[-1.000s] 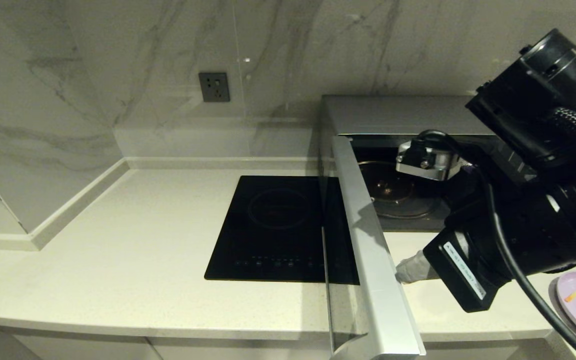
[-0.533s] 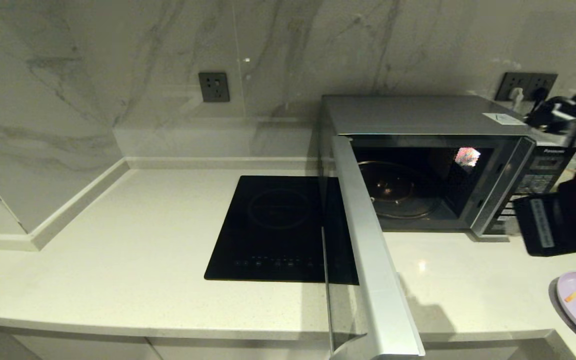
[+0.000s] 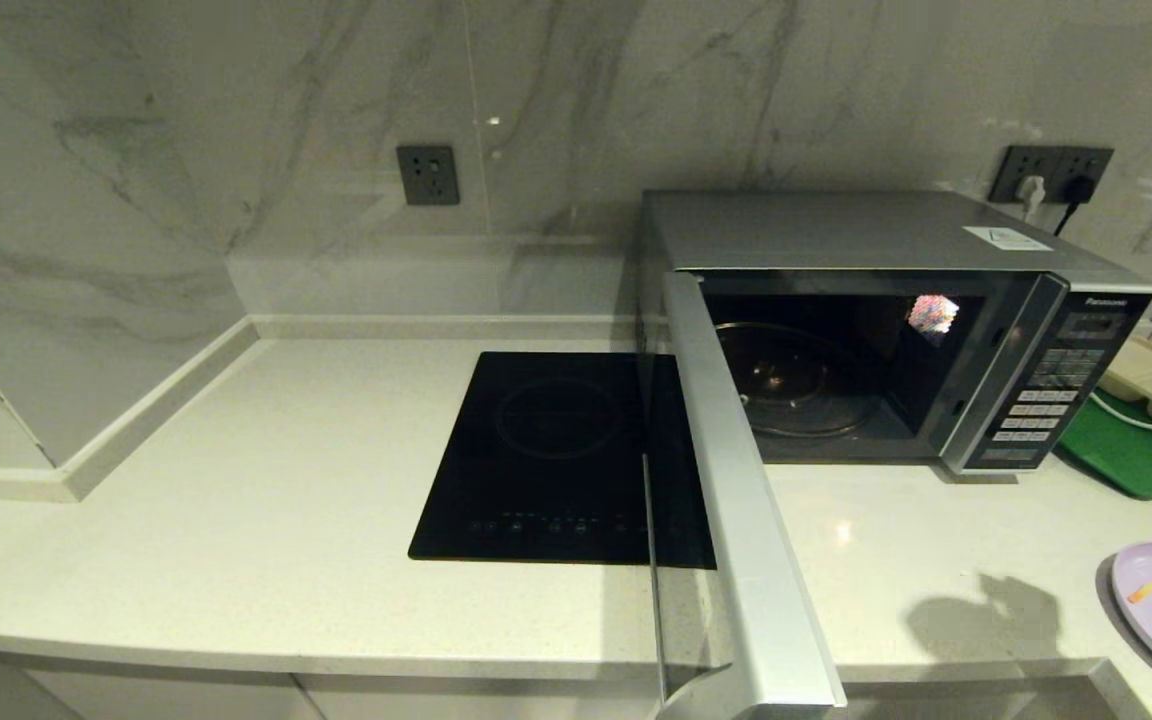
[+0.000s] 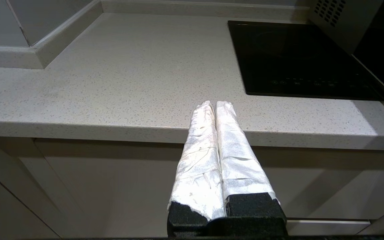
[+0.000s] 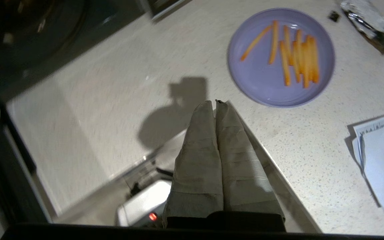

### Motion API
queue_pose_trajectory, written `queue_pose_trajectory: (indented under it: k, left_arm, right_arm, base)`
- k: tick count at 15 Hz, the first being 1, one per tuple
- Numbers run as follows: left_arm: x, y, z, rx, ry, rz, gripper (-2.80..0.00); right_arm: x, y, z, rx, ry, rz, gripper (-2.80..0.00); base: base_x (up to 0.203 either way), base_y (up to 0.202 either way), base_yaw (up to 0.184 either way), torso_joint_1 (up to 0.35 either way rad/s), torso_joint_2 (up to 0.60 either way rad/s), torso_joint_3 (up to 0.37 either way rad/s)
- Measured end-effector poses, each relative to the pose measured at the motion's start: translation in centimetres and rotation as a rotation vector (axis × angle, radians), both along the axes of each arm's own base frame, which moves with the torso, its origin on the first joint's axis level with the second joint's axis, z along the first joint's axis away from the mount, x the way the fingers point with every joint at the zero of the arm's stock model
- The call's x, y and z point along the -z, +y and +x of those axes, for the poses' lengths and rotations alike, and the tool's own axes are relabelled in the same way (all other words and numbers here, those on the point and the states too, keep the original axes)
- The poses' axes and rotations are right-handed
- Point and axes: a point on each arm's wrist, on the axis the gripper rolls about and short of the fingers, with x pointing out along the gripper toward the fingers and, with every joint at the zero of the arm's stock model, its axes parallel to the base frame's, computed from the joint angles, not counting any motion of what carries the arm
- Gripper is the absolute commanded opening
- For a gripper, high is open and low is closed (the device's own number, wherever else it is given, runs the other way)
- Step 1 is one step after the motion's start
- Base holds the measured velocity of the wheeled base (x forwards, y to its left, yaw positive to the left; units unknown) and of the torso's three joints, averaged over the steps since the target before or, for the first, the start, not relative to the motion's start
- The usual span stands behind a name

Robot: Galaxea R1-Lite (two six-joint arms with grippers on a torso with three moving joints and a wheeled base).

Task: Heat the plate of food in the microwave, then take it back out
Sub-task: Put the plate in the microwave oven

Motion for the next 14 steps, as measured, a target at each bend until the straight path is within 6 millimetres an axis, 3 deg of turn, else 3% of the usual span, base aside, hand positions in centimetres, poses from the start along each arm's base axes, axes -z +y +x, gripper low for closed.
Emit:
queue_pose_trajectory:
  k: [1,2,6,9,14]
  left_arm:
    - [0.0,0.0,0.0,0.0,0.0,0.0,-2.8]
    - [0.0,0.0,0.0,0.0,0.0,0.0,-2.8]
    - [0.0,0.0,0.0,0.0,0.0,0.0,-2.8]
    - [0.0,0.0,0.0,0.0,0.0,0.0,-2.8]
    - [0.0,0.0,0.0,0.001,0.0,0.0,-2.8]
  right_arm:
    - [0.3,-1.2,0.5,0.074,-0.007,0.027,-2.8]
    - [1.1,-2.1,1.1,0.126,0.006,0.064,0.0]
    - [4.7,-3.4,3.0,0.172,0.07,0.204,0.0]
    - [6.8,-4.2,4.4,0.316,0.073,0.278,0.0]
    - [13.2,-5.2,5.0,0.556,0.12,0.342,0.0]
  base:
    - [0.0,0.0,0.0,0.0,0.0,0.0]
    - [0.0,0.0,0.0,0.0,0.0,0.0]
    - [0.0,0.0,0.0,0.0,0.0,0.0]
    - [0.0,0.0,0.0,0.0,0.0,0.0]
    - [0.0,0.0,0.0,0.0,0.0,0.0]
